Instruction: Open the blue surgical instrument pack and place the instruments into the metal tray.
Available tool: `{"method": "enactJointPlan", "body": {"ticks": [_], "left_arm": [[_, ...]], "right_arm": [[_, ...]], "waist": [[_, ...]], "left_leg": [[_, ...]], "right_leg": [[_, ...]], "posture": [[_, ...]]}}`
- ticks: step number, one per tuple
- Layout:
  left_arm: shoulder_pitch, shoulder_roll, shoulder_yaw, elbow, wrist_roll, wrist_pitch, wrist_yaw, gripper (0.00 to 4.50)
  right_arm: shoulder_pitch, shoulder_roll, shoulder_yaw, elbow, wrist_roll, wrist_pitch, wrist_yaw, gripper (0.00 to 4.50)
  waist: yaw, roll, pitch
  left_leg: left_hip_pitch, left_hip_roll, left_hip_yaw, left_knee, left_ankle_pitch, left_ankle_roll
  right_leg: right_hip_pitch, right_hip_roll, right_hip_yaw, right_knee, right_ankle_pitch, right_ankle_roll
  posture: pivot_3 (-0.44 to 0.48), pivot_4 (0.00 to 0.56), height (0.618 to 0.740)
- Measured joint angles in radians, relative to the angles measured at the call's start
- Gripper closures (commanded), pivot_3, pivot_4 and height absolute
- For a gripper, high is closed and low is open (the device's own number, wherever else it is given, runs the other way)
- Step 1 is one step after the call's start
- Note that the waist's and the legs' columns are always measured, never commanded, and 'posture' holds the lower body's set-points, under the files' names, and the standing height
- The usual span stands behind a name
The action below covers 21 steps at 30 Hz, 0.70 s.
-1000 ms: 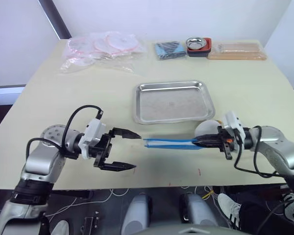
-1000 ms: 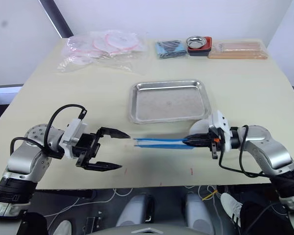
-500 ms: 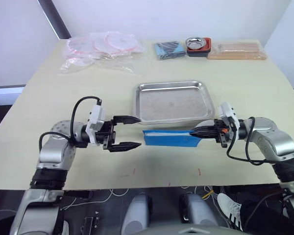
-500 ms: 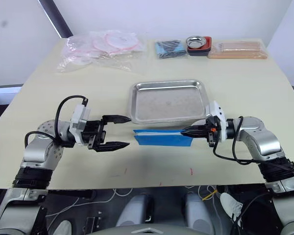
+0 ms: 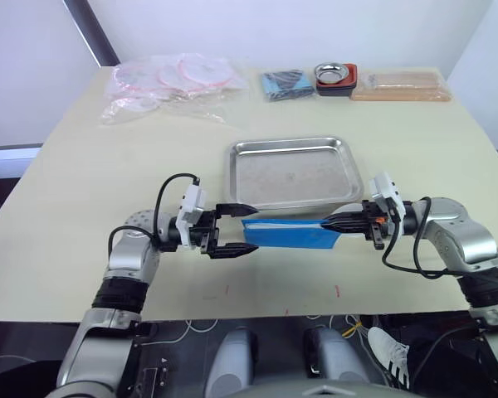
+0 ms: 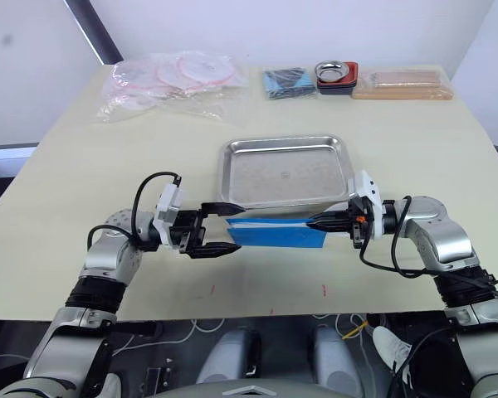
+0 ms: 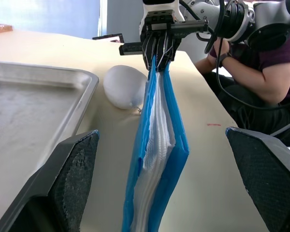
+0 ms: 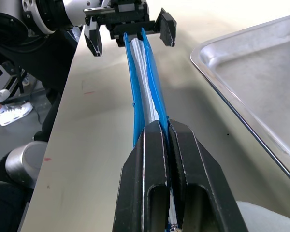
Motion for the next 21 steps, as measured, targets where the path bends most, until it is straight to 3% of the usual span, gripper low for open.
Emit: {"method": "enactJointPlan", "body": {"ticks": [2,8,10,11,12,14,15,20,21], "left_arm": [[-0.022,-0.013,-0.001,0.027,0.018,-0.013,-0.002,1.61],[-0.046,-0.039,-0.005,0.076,0.048,-0.045,-0.013,1.61],[-0.046,-0.041,-0.005,0.083,0.053,-0.046,-0.016,2.50],[-0.046,-0.043,-0.005,0.084,0.053,-0.046,-0.016,2.62],[-0.046,-0.044,-0.005,0.085,0.053,-0.046,-0.016,3.41],[-0.046,-0.046,-0.004,0.085,0.053,-0.046,-0.016,3.97],[-0.046,-0.048,-0.003,0.085,0.053,-0.046,-0.016,4.48],[-0.045,-0.054,-0.001,0.090,0.055,-0.053,-0.016,4.48],[-0.045,-0.055,-0.001,0.090,0.055,-0.054,-0.016,4.50]], "right_arm": [[-0.002,0.005,-0.003,0.002,-0.009,-0.002,0.000,4.50],[-0.004,0.020,-0.012,0.011,-0.028,-0.022,0.001,4.50],[-0.004,0.021,-0.014,0.012,-0.032,-0.024,0.001,4.50],[-0.004,0.021,-0.015,0.013,-0.034,-0.024,0.001,4.50],[-0.004,0.021,-0.016,0.013,-0.035,-0.025,0.001,4.50],[-0.004,0.022,-0.017,0.013,-0.037,-0.026,0.000,4.50],[-0.004,0.022,-0.017,0.013,-0.037,-0.027,-0.001,4.50],[-0.001,0.024,-0.023,0.013,-0.048,-0.041,-0.007,4.50],[0.000,0.025,-0.025,0.012,-0.049,-0.042,-0.010,4.20]], "waist": [[0.000,0.000,0.000],[-0.002,0.000,0.000],[-0.001,0.000,0.000],[-0.001,0.000,0.000],[-0.001,0.000,0.000],[-0.001,0.000,0.000],[-0.001,0.000,0.000],[0.000,0.000,0.000],[0.000,0.000,0.000]], "left_leg": [[0.000,0.000,0.000,0.000,0.000,0.000],[0.000,0.000,0.000,0.000,0.000,0.000],[0.000,0.000,0.000,0.000,0.000,0.000],[0.000,0.000,0.000,0.000,0.000,0.000],[0.000,0.000,0.000,0.000,0.000,0.000],[0.000,0.000,0.000,0.000,0.000,0.000],[0.000,0.000,0.000,0.000,0.000,0.000],[0.000,0.000,0.000,0.000,0.000,0.000],[0.000,0.000,0.000,0.000,0.000,0.000]], "right_leg": [[0.000,0.000,0.000,0.000,0.000,0.000],[0.000,0.000,0.000,0.000,0.000,0.000],[0.000,0.000,0.000,0.000,0.000,0.000],[0.000,0.000,0.000,0.000,0.000,0.000],[0.000,0.000,0.000,0.000,0.000,0.000],[0.000,0.000,0.000,0.000,0.000,0.000],[0.000,0.000,0.000,0.000,0.000,0.000],[0.000,0.000,0.000,0.000,0.000,0.000],[0.000,0.000,0.000,0.000,0.000,0.000]], "posture": [[0.000,0.150,0.740],[0.000,0.150,0.740],[0.000,0.150,0.740],[0.000,0.150,0.740],[0.000,0.150,0.740],[0.000,0.150,0.740],[0.000,0.150,0.740],[0.000,0.150,0.740],[0.000,0.150,0.740]]}}
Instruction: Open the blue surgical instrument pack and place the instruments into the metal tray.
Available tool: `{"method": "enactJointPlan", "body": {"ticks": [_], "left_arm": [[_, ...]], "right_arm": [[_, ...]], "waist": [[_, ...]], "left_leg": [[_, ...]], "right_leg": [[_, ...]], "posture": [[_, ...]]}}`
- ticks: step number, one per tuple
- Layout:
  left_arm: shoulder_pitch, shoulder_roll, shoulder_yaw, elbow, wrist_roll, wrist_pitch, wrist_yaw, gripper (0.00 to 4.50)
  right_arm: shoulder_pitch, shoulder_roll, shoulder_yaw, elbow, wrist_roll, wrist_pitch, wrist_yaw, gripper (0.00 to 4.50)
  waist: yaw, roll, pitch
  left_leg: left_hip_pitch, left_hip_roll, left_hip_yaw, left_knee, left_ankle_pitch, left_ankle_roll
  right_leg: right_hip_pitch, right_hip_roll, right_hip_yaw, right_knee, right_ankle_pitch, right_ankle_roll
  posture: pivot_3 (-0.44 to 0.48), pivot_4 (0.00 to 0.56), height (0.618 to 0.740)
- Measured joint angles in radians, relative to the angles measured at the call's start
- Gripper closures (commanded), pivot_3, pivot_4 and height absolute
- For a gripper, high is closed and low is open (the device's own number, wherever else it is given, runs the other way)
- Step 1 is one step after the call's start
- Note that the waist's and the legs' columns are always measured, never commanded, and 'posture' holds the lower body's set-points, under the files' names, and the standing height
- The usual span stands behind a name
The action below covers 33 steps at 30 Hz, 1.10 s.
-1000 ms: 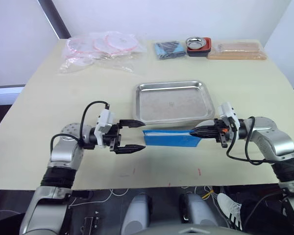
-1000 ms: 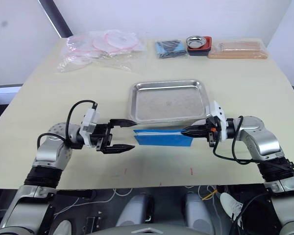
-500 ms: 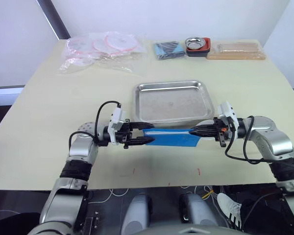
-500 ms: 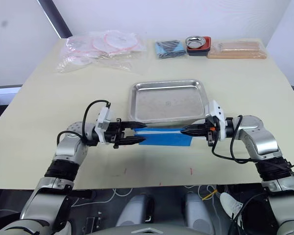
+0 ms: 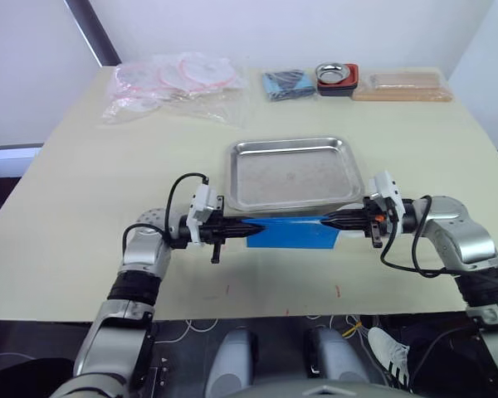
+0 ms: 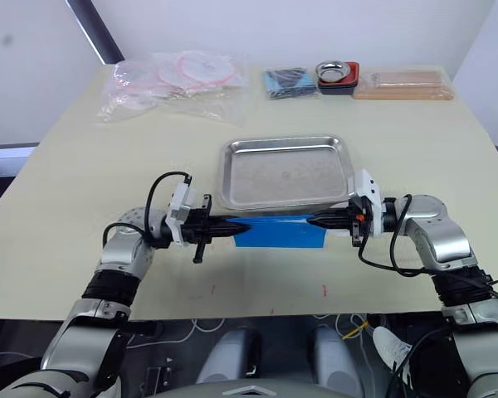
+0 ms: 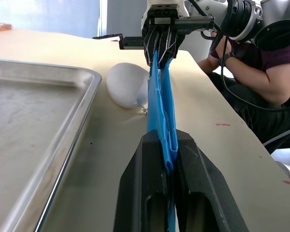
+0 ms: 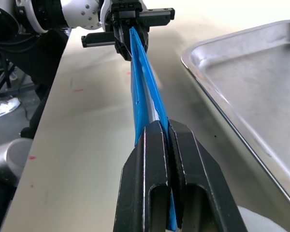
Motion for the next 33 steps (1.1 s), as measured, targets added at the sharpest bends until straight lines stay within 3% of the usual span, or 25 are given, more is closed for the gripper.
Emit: {"method": "enactJointPlan", "body": {"ticks": [2,8,10,11,17,25,29,31,32,33], "left_arm": [[0.001,0.000,0.000,0.000,0.000,-0.002,0.000,4.50],[0.027,0.002,0.001,-0.030,-0.001,-0.022,-0.001,4.50],[0.029,0.003,0.002,-0.031,-0.002,-0.025,-0.001,4.50],[0.034,0.005,0.002,-0.031,0.000,-0.036,-0.001,4.50],[0.036,0.008,0.001,-0.031,0.002,-0.054,-0.001,4.50],[0.028,0.015,-0.002,-0.026,0.012,-0.072,-0.004,4.50],[0.024,0.014,-0.004,-0.025,0.018,-0.076,-0.004,4.50],[0.024,0.014,-0.003,-0.023,0.018,-0.079,-0.004,4.50],[0.024,0.013,-0.004,-0.024,0.018,-0.079,-0.004,4.50],[0.024,0.013,-0.005,-0.024,0.018,-0.079,-0.004,4.50]], "right_arm": [[0.002,0.001,-0.008,-0.003,-0.001,0.001,-0.013,3.72],[0.046,-0.039,-0.079,-0.068,0.036,0.069,-0.034,0.96],[0.051,-0.045,-0.095,-0.076,0.046,0.077,-0.037,0.52],[0.061,-0.051,-0.119,-0.088,0.060,0.090,-0.042,0.01],[0.116,-0.077,-0.204,-0.018,0.037,0.043,-0.097,0.01],[0.160,-0.065,-0.201,0.135,-0.044,0.020,-0.164,0.01],[0.168,-0.058,-0.198,0.128,-0.033,0.056,-0.163,1.06],[0.185,-0.027,-0.207,0.085,0.030,0.137,-0.165,1.88],[0.186,-0.026,-0.207,0.069,0.039,0.153,-0.165,2.62],[0.186,-0.028,-0.207,0.064,0.040,0.156,-0.163,2.86]], "waist": [[0.000,0.000,0.000],[0.001,0.000,0.000],[0.001,0.000,0.000],[0.000,0.000,0.000],[-0.001,0.000,0.000],[-0.004,0.000,0.000],[-0.003,0.000,0.000],[-0.003,0.000,0.000],[-0.002,0.000,0.000],[-0.002,0.000,0.000]], "left_leg": [[0.000,0.000,0.000,0.000,0.000,0.000],[0.000,0.000,0.000,0.000,0.000,0.000],[0.000,0.000,0.000,0.000,0.000,0.000],[0.000,0.000,0.000,0.000,0.000,0.000],[0.000,0.000,0.000,0.000,0.000,0.000],[0.000,0.000,0.001,0.000,0.000,0.000],[0.000,0.000,0.000,0.000,0.000,0.000],[0.000,0.000,0.000,0.000,0.000,0.000],[0.000,0.000,0.001,0.000,0.000,0.000],[0.000,0.000,0.001,0.000,0.000,0.000]], "right_leg": [[0.000,0.000,0.000,0.000,0.000,0.000],[0.000,0.000,0.000,0.000,0.000,0.000],[0.000,0.000,0.000,0.000,0.000,0.000],[0.000,0.000,0.000,0.000,0.000,0.000],[0.000,0.000,0.001,0.000,0.000,0.000],[0.000,0.000,0.001,0.000,0.000,0.000],[0.000,0.000,0.001,0.000,0.000,0.000],[0.000,0.000,0.001,0.000,0.000,0.000],[0.000,0.000,0.001,0.000,0.000,0.000],[0.000,0.000,0.001,0.000,0.000,0.000]], "posture": [[0.000,0.150,0.740],[0.000,0.150,0.740],[0.000,0.150,0.740],[0.000,0.150,0.740],[0.000,0.150,0.740],[0.000,0.150,0.740],[0.000,0.150,0.740],[0.000,0.150,0.740],[0.000,0.150,0.740],[0.000,0.150,0.740]]}}
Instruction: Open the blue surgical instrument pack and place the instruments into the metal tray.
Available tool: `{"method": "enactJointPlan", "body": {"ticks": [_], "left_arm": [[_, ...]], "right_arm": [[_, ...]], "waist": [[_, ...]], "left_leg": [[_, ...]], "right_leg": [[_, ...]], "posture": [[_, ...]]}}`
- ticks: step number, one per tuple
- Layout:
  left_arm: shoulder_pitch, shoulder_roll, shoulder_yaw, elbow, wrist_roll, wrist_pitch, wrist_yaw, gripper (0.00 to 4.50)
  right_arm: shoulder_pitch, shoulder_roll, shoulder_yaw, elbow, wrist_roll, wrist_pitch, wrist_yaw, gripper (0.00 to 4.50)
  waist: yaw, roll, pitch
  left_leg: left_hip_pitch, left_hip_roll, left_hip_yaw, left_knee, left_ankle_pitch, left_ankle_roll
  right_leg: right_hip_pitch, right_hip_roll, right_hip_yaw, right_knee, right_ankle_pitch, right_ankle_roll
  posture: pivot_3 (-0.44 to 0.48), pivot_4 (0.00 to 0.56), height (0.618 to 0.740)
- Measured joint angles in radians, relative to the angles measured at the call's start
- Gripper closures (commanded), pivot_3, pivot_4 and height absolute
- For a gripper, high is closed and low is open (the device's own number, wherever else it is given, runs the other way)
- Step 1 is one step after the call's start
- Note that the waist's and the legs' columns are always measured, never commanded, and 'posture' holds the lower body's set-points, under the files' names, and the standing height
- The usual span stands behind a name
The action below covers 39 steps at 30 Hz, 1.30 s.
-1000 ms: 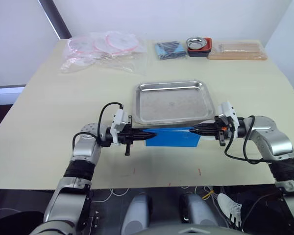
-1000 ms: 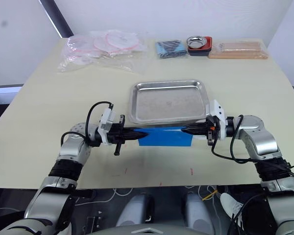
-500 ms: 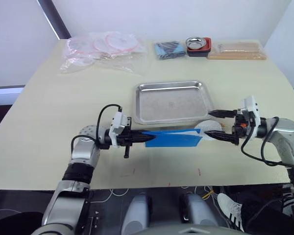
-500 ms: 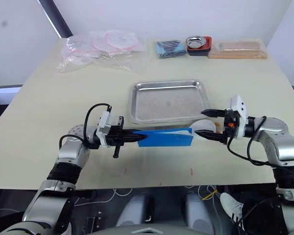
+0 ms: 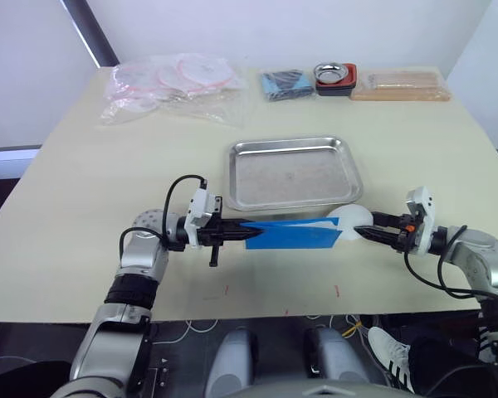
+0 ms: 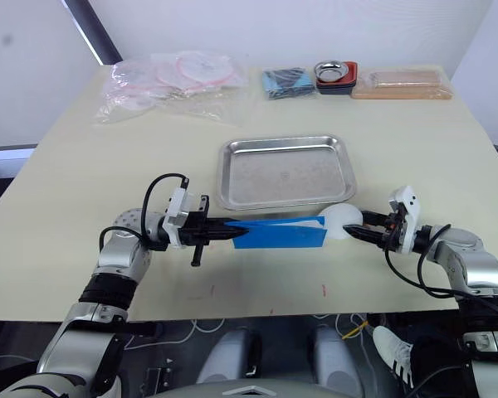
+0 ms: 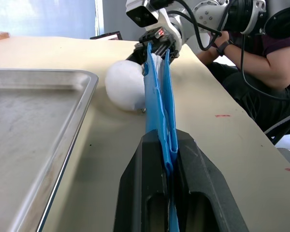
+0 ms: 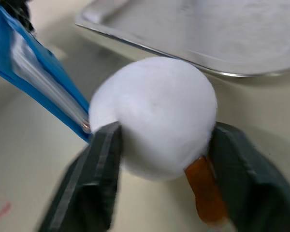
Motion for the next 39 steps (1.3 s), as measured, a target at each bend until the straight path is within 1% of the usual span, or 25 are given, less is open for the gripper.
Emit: {"method": "enactJointPlan", "body": {"ticks": [2,3,4,5,6,12,15,16,25,27,31,34,39], "left_arm": [[0.000,-0.001,-0.002,-0.001,0.000,-0.001,0.000,4.50],[0.002,-0.001,-0.001,-0.002,0.000,-0.002,0.000,4.50],[0.002,-0.001,-0.001,-0.002,0.000,-0.002,0.000,4.50],[0.002,-0.001,-0.001,-0.002,0.000,-0.003,0.000,4.50],[0.002,-0.001,-0.001,-0.001,0.000,-0.004,0.001,4.50],[-0.003,-0.006,-0.004,0.009,0.003,-0.023,0.001,4.50],[-0.005,-0.007,-0.005,0.018,0.003,-0.033,0.001,4.50],[-0.008,-0.007,-0.004,0.027,0.003,-0.042,0.001,4.50],[-0.034,-0.015,-0.016,0.070,0.013,-0.072,0.001,4.50],[-0.043,-0.017,-0.019,0.085,0.016,-0.082,0.001,4.50],[-0.046,-0.020,-0.020,0.091,0.019,-0.090,0.001,4.50],[-0.046,-0.021,-0.021,0.092,0.020,-0.091,0.001,4.50],[-0.049,-0.023,-0.023,0.092,0.020,-0.092,0.001,4.50]], "right_arm": [[0.006,-0.012,-0.001,-0.013,0.005,0.007,0.006,3.32],[0.033,-0.021,-0.027,-0.041,0.039,0.026,0.028,3.94],[0.035,-0.021,-0.031,-0.042,0.043,0.026,0.030,4.05],[0.046,-0.021,-0.054,-0.049,0.070,0.041,0.035,4.45],[0.055,-0.021,-0.091,-0.058,0.103,0.054,0.039,4.48],[0.080,-0.046,-0.181,-0.078,0.183,0.096,0.052,4.48],[0.099,-0.062,-0.239,-0.098,0.249,0.140,0.065,4.48],[0.109,-0.066,-0.274,-0.125,0.298,0.177,0.068,4.48],[0.128,-0.059,-0.342,-0.189,0.469,0.322,0.043,4.48],[0.121,-0.045,-0.345,-0.208,0.502,0.348,0.016,4.48],[0.096,-0.020,-0.335,-0.247,0.512,0.354,-0.028,4.48],[0.050,-0.012,-0.257,-0.317,0.472,0.335,-0.044,4.48],[-0.035,0.010,-0.162,-0.351,0.407,0.308,-0.063,4.48]], "waist": [[0.001,0.000,0.000],[0.002,0.000,0.000],[0.002,0.000,0.000],[0.002,0.000,0.000],[0.002,0.000,0.000],[0.002,0.000,0.000],[0.002,0.000,0.000],[0.002,0.000,0.000],[0.003,0.001,0.000],[0.003,0.001,0.000],[0.004,0.001,0.000],[0.003,0.001,-0.001],[0.005,0.001,-0.001]], "left_leg": [[0.000,0.000,0.000,0.000,0.000,0.000],[0.000,0.000,0.000,0.000,0.000,0.000],[0.000,0.000,0.000,0.000,0.000,0.000],[0.000,0.000,0.000,0.000,0.000,0.000],[0.000,0.000,0.000,0.000,0.000,0.000],[0.000,0.000,0.000,0.000,0.000,0.000],[0.000,0.000,0.000,0.000,0.000,0.000],[0.000,0.000,0.000,0.000,0.000,0.000],[0.000,0.000,0.000,0.000,0.000,0.000],[0.000,0.000,0.000,0.000,0.000,0.000],[0.000,0.000,0.000,0.000,0.000,0.000],[0.000,0.000,-0.001,0.000,0.000,0.000],[0.000,-0.001,-0.001,0.000,0.000,0.000]], "right_leg": [[0.000,0.000,0.000,0.000,0.000,0.000],[0.000,0.000,0.000,0.000,0.000,0.000],[0.000,0.000,0.000,0.000,0.000,0.000],[0.000,0.000,0.000,0.000,0.000,0.000],[0.000,0.000,0.000,0.000,0.000,0.000],[0.000,0.000,0.000,0.000,0.000,0.000],[0.000,0.000,0.000,0.000,0.000,0.000],[0.000,0.000,0.000,0.000,0.000,0.000],[0.001,0.000,0.000,0.000,0.000,0.001],[0.001,0.000,0.000,0.000,0.000,0.001],[0.001,0.000,0.000,0.000,0.000,0.001],[0.000,0.000,0.000,0.000,0.001,0.002],[0.000,0.000,0.000,-0.001,0.001,0.002]], "posture": [[0.000,0.150,0.740],[0.000,0.150,0.740],[0.000,0.150,0.740],[0.000,0.150,0.740],[0.000,0.150,0.740],[0.000,0.150,0.740],[0.000,0.150,0.740],[0.000,0.150,0.740],[0.000,0.150,0.740],[0.000,0.150,0.740],[0.000,0.150,0.740],[0.000,0.150,0.740],[0.000,0.150,0.740]]}}
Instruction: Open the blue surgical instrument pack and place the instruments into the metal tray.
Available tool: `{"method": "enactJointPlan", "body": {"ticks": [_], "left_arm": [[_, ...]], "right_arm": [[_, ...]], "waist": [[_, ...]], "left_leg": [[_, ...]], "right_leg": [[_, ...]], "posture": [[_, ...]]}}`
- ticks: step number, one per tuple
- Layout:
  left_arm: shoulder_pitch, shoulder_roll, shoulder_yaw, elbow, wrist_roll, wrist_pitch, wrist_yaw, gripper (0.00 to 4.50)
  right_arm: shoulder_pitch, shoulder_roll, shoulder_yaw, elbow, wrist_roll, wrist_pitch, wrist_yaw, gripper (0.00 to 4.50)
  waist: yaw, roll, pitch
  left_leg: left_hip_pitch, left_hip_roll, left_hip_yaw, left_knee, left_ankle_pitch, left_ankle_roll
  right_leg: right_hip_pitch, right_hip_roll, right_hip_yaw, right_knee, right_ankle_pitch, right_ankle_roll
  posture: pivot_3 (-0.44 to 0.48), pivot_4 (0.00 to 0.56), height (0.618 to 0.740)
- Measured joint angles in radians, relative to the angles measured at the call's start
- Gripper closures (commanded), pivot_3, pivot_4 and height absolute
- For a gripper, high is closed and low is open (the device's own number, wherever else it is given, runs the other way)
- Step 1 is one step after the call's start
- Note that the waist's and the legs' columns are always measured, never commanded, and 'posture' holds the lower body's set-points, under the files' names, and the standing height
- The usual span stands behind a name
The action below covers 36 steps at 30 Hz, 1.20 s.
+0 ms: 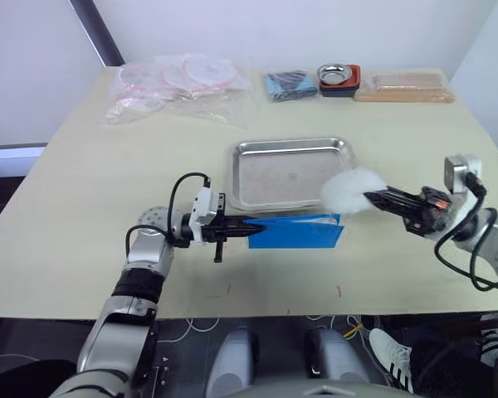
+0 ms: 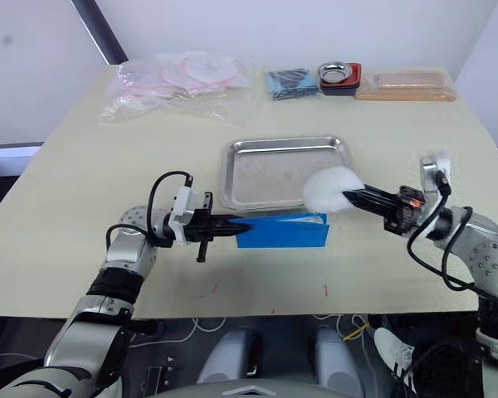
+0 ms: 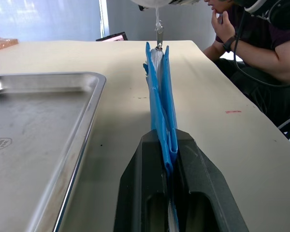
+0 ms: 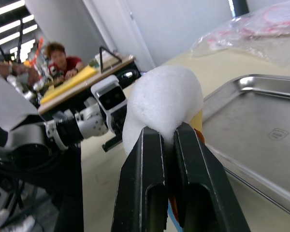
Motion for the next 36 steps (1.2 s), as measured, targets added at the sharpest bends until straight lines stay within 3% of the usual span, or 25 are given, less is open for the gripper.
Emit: {"method": "enactJointPlan", "body": {"ticks": [8,13,17,26,36], "left_arm": [[-0.005,-0.001,-0.002,0.006,0.003,-0.003,0.000,4.50],[-0.006,0.002,-0.001,0.007,0.003,-0.009,0.000,4.50],[-0.003,-0.004,-0.004,0.003,0.004,-0.010,0.000,4.50],[-0.003,-0.002,-0.003,0.003,0.004,-0.011,0.000,4.50],[-0.002,-0.001,-0.004,0.003,0.005,-0.015,-0.001,4.50]], "right_arm": [[-0.175,0.124,0.196,0.009,-0.182,-0.116,-0.035,4.48],[-0.193,0.149,0.245,0.034,-0.244,-0.166,-0.030,4.48],[-0.272,0.272,0.381,0.074,-0.385,-0.299,-0.032,4.48],[-0.271,0.328,0.403,0.091,-0.435,-0.377,-0.040,4.48],[-0.201,0.297,0.452,0.025,-0.487,-0.458,0.022,4.48]], "waist": [[0.000,0.000,0.000],[-0.001,0.000,0.000],[0.003,0.000,0.000],[0.001,0.000,0.000],[0.000,0.000,0.000]], "left_leg": [[-0.001,0.000,-0.001,0.000,0.000,0.000],[-0.001,0.000,0.000,0.000,0.000,0.000],[-0.001,0.000,-0.001,0.000,0.000,0.000],[-0.001,0.000,-0.001,0.000,0.000,0.000],[0.000,0.000,-0.001,0.000,0.000,0.000]], "right_leg": [[0.000,0.000,-0.001,0.000,0.000,0.000],[0.000,0.000,-0.001,-0.001,0.000,0.000],[0.000,0.000,-0.002,0.000,0.000,0.000],[0.000,0.000,-0.002,0.000,0.000,0.000],[0.000,0.000,-0.002,0.000,0.000,0.000]], "posture": [[0.000,0.150,0.740],[0.000,0.150,0.740],[0.000,0.150,0.740],[0.000,0.150,0.740],[0.000,0.150,0.740]]}}
